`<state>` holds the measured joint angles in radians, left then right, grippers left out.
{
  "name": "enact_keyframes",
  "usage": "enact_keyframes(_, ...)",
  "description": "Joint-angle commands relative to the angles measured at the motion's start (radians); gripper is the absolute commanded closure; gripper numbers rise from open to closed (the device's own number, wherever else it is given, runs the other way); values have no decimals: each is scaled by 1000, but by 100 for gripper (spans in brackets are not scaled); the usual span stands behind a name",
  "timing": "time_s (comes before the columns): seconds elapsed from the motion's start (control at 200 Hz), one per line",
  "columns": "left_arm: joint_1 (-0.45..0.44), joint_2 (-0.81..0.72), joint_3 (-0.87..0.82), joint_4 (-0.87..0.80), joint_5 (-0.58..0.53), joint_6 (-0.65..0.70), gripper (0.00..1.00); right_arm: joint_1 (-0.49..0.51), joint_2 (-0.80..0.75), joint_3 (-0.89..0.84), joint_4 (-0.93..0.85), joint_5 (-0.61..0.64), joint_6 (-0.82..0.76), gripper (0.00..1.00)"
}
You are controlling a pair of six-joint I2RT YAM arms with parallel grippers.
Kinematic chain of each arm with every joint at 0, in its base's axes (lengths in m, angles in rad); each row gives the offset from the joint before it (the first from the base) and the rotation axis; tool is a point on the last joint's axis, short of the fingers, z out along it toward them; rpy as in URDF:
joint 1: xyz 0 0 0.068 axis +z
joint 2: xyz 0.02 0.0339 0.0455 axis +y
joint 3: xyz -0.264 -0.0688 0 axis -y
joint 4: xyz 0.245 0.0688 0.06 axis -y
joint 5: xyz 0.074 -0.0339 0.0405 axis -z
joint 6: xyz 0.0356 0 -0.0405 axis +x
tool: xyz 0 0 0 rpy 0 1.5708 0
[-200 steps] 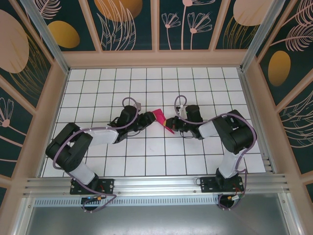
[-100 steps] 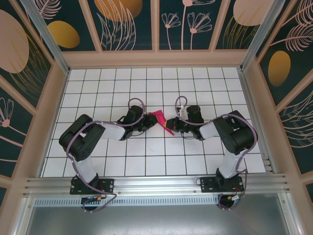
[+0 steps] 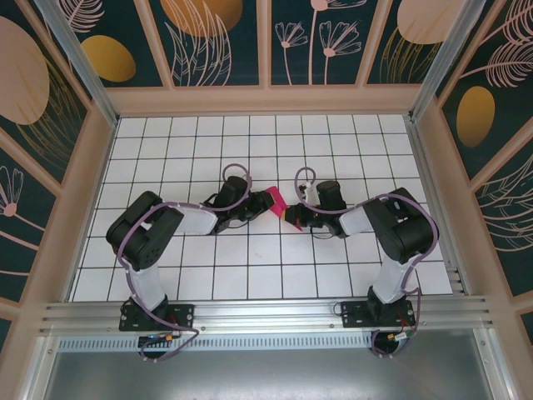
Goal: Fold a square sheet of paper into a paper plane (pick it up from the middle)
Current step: Fold the wing for the fifth time at the center of the table.
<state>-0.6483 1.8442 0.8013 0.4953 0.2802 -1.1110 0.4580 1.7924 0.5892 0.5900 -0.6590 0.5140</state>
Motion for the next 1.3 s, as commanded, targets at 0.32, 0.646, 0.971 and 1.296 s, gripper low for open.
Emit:
enact_keyframes(0.32,-16,-53,32,-145,4,-198,38,77,-66,48,-110,132,-175,97)
enact_keyframes(0.646,-20,-45,46,-194,-20,-250,49,172,-145,22,-118,251,-315,96)
enact_keyframes(0.971,-19,-79,50,-236,-27,-261,69,201,-192,-11,-129,372,-402,88)
enact_keyframes(1.296,-19,-85,47,-243,-28,-265,76,247,-176,3,-152,437,-434,75)
